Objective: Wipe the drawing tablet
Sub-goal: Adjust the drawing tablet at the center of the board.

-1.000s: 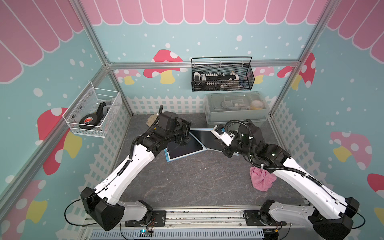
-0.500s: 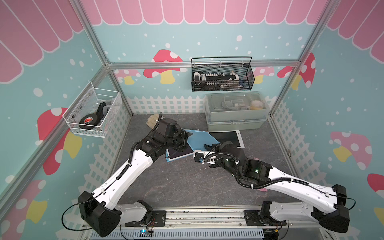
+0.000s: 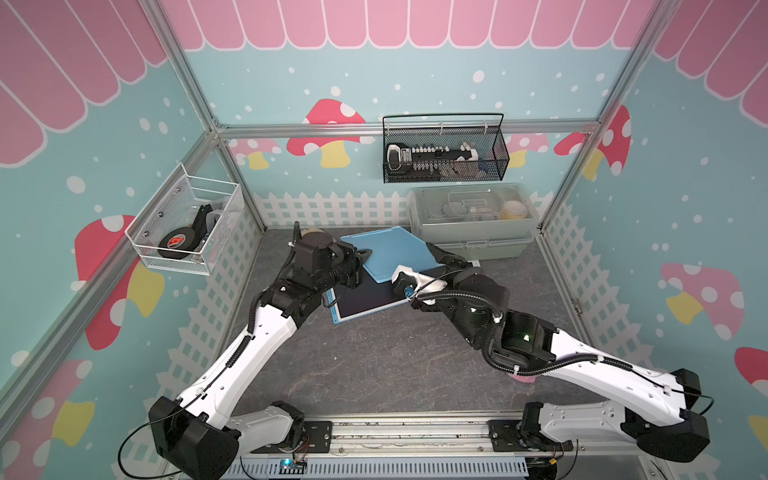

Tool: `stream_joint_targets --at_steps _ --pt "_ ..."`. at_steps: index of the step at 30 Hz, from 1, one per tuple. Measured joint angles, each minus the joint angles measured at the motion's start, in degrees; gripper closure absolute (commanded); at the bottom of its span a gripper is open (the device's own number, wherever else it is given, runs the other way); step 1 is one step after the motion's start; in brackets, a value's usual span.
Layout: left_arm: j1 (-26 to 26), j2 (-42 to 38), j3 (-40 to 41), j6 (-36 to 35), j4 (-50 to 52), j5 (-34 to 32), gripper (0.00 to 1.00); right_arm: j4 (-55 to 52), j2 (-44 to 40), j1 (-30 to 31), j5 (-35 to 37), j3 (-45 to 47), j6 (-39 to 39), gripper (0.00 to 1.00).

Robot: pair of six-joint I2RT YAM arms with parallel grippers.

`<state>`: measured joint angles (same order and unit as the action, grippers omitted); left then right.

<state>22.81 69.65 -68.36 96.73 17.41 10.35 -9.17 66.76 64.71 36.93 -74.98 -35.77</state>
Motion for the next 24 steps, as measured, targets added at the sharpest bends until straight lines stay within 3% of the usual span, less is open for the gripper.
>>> stream_joint_targets --at_steps 4,6,11,16,20,24 --pt "-2.29 0.00 0.37 -2.64 -7.17 -2.14 1.00 -4.87 -3.76 -2.29 2.08 -7.28 17.44 0.13" --pt "-2.47 -0.02 0.87 -4.11 -11.43 -3.08 1.00 -7.74 -6.01 -5.27 1.75 -10.12 29.70 0.14" --pt "-2.38 -0.22 4.28 -7.04 -22.99 -4.35 1.00 -7.91 -9.84 -17.16 -10.69 -8.98 63.71 0.17" --pt "-1.92 -0.57 8.26 -8.28 -30.53 -5.62 1.00 2.84 -6.25 -20.33 -23.65 0.55 90.36 0.24" --pt "-1.66 -0.59 8.90 -9.07 -33.83 -6.38 1.00 10.29 -0.81 -20.41 -30.47 7.67 105.35 0.27" --pt "-1.60 -0.57 8.90 -9.33 -37.03 -6.82 1.00 15.89 0.98 -19.98 -33.88 11.32 112.93 0.29"
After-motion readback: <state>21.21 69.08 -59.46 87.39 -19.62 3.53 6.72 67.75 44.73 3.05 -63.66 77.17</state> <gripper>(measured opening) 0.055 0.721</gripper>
